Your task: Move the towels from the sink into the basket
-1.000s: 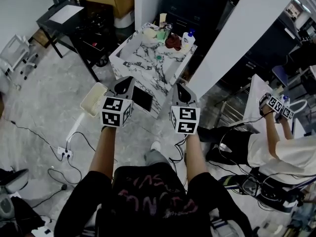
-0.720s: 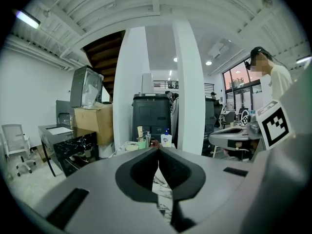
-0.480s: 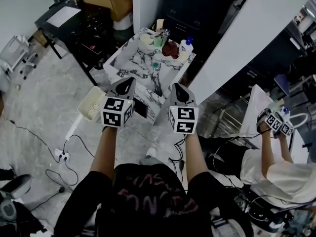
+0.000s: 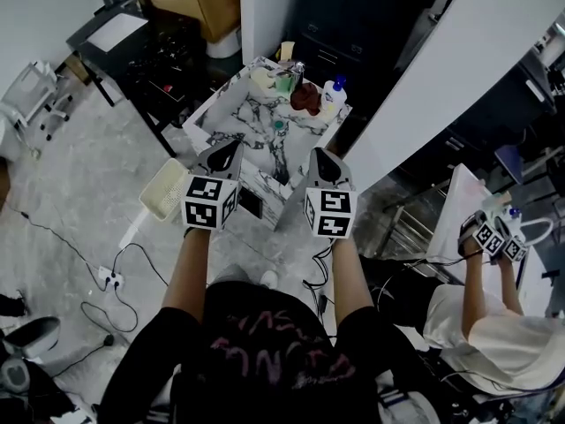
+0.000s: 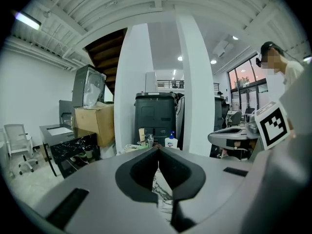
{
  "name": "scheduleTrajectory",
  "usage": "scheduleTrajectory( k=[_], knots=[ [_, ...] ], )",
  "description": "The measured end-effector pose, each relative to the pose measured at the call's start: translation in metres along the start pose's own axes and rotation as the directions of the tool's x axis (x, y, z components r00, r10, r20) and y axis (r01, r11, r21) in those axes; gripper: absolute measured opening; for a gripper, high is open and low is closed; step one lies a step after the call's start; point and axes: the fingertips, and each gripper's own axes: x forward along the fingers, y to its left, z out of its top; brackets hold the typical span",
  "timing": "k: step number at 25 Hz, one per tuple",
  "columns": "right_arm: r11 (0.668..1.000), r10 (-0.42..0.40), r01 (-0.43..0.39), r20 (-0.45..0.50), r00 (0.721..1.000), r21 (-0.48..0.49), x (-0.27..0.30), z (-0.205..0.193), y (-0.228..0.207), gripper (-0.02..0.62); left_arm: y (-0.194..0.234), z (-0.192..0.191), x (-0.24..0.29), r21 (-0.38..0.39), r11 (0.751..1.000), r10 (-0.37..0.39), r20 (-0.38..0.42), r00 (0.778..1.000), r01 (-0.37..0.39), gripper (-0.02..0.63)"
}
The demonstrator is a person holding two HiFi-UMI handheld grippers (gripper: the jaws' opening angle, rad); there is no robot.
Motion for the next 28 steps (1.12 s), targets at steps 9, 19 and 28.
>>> scheduleTrajectory(
  k=[9, 19, 28],
  knots=[
    [1.0, -0.017, 0.017, 0.001, 1.0, 0.006, 0.014, 0.0, -0.016, 0.015, -0.002, 0.006, 0.022, 0.008, 1.0, -0.018, 0.005, 1.0, 0.018, 0.017],
    [0.998, -0.058, 0.058, -0.016, 0.998, 0.005, 0.046, -0.003, -0.039, 0.015, 0.01, 0.007, 0.065, 0.001, 0.999, -0.046, -0.01, 0.999, 0.046, 0.017],
    [0.997, -0.074, 0.074, -0.046, 0.996, 0.015, 0.087, -0.011, -0.05, 0.015, 0.026, 0.0, 0.112, -0.012, 0.997, -0.082, -0.041, 0.996, 0.081, 0.017]
  ],
)
